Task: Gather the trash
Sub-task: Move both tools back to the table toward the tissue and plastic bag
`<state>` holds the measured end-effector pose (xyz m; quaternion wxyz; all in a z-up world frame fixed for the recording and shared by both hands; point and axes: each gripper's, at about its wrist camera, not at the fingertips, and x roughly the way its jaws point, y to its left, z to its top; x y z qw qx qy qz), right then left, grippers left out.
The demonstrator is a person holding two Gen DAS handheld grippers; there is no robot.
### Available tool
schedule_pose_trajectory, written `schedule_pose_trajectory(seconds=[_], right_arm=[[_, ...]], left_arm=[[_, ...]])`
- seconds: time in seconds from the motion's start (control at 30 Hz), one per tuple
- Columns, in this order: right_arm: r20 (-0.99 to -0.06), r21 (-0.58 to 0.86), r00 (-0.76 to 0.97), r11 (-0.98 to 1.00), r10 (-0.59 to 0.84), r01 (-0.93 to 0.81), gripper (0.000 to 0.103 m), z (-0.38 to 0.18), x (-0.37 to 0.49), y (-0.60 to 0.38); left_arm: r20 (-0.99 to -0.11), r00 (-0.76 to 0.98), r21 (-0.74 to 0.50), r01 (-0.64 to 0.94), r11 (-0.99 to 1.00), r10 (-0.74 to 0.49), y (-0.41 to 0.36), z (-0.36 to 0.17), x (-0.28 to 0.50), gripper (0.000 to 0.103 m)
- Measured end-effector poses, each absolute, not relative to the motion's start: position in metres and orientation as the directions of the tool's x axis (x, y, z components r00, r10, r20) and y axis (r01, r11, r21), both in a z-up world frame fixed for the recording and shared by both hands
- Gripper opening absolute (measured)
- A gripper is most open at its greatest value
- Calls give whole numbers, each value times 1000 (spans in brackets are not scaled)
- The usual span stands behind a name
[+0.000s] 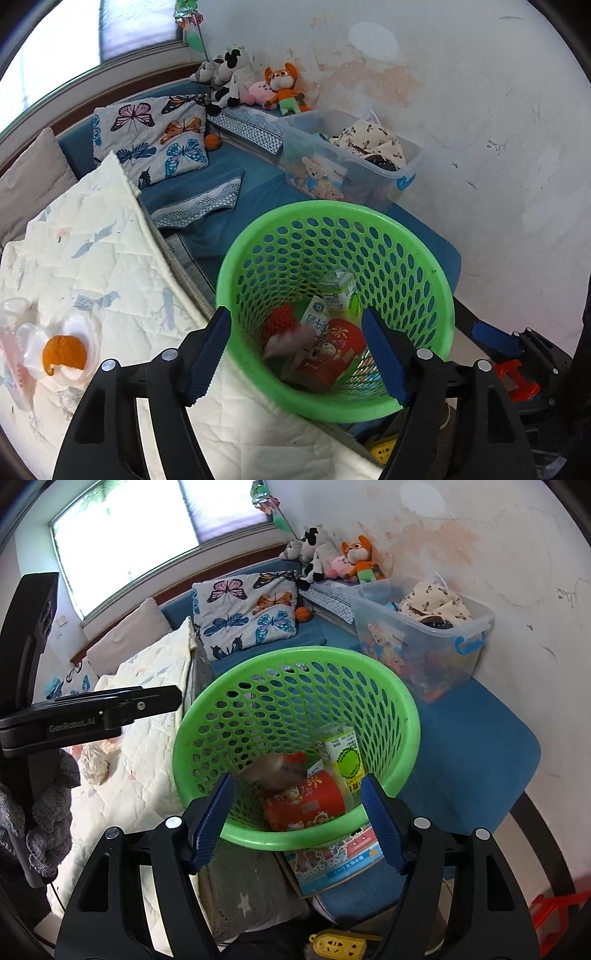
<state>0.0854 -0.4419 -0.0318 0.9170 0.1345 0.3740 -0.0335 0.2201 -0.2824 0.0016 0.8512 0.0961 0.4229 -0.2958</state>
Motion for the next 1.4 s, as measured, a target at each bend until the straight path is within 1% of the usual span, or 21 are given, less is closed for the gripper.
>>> schedule_pose_trajectory(seconds=[0.17, 0.27, 0.5, 0.6, 1.03, 1.2, 1.4], right_arm=[[-683, 222, 728, 966, 55, 135, 72, -26, 84, -429], [-676, 214, 734, 971, 67, 109, 77, -21, 85, -415], [-666, 215, 737, 976, 120, 35, 77, -13, 94, -376], [-665, 211, 733, 977, 145, -2, 77, -10, 101, -356], [-688, 184, 674, 963, 269, -196, 78, -14, 142, -250], [-701, 179, 646, 951, 303, -251, 78, -22, 159, -215], [-716, 186, 619, 943, 323, -276, 77, -32, 179, -191]], left_arm=[[-766, 499, -81, 551, 831, -405, -254, 11, 214, 71], [-759, 528, -63, 524, 849, -382, -230, 15, 207, 71], [-754, 562, -73, 445, 893, -342, -169, 21, 204, 71], [-745, 592, -58, 401, 914, -307, -138, 24, 202, 71], [-747, 634, -88, 202, 975, -199, -21, 24, 211, 71], [-747, 643, -87, 156, 984, -168, 9, 24, 212, 71], [-746, 652, -90, 108, 990, -138, 40, 24, 213, 71]])
